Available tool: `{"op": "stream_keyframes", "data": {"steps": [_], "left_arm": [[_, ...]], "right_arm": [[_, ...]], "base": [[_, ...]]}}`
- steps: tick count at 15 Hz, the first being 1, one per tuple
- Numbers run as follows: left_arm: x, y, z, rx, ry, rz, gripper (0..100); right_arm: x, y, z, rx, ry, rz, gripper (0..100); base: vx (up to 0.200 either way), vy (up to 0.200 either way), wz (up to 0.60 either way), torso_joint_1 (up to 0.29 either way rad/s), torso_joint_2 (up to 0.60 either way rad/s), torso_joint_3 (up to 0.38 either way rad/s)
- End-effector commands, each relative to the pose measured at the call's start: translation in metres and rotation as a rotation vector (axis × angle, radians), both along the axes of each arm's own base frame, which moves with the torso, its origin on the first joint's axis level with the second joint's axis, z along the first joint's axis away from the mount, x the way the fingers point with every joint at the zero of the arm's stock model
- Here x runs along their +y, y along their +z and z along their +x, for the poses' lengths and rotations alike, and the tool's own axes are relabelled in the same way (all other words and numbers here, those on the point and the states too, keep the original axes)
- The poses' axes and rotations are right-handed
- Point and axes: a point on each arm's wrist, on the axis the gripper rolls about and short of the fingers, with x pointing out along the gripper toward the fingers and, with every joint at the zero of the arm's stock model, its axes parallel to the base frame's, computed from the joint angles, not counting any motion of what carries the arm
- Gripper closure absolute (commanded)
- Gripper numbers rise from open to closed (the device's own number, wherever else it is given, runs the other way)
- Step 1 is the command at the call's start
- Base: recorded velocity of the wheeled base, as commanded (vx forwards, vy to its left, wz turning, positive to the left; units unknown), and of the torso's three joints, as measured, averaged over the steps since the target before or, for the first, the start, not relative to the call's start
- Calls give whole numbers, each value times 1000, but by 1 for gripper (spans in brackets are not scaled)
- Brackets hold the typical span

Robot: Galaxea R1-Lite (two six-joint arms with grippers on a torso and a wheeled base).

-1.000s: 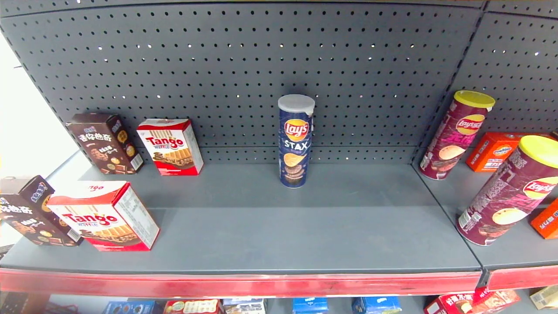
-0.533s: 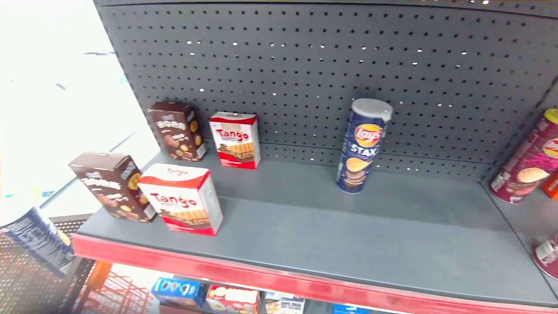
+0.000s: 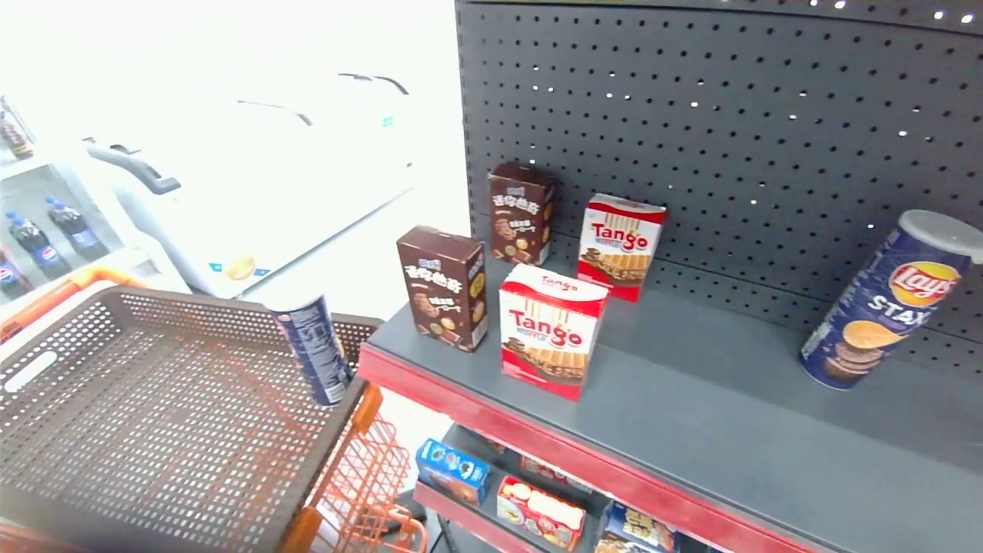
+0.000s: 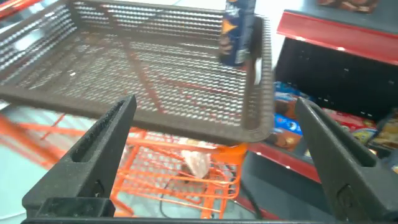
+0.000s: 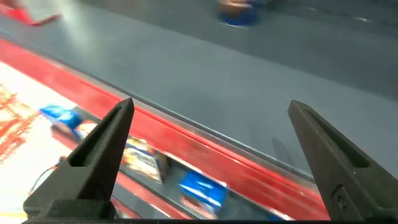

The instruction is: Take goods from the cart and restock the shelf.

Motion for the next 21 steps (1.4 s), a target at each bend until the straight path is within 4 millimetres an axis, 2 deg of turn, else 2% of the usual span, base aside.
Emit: {"op": "stream_keyframes", "data": {"steps": [1, 11, 16, 17, 18, 19, 20, 21], "left_arm": [[0, 0, 0, 2, -1, 0, 0], [0, 0, 0, 4, -9, 5, 0], [-2, 1, 2, 28, -104, 65, 0], [-2, 6, 5, 65, -132, 73, 0], [-2, 23, 8, 77, -144, 73, 0], [-2, 51, 19, 115, -166, 71, 0], [-3, 63, 26, 145, -177, 69, 0], [-4, 65, 37, 209, -193, 69, 0]], "right_arm": [[0, 0, 0, 1, 0, 0, 0], [0, 0, 0, 1, 0, 0, 0], [0, 0, 0, 1, 0, 0, 0], [0, 0, 0, 1, 0, 0, 0], [0, 0, 0, 1, 0, 0, 0], [0, 0, 0, 1, 0, 0, 0], [0, 0, 0, 1, 0, 0, 0], [0, 0, 0, 1, 0, 0, 0]], "base": [[0, 0, 0, 0, 0, 0], [0, 0, 0, 0, 0, 0], [0, 0, 0, 0, 0, 0], [0, 0, 0, 0, 0, 0], [0, 0, 0, 0, 0, 0], [0, 0, 0, 0, 0, 0], [0, 0, 0, 0, 0, 0], [0, 0, 0, 0, 0, 0]]}}
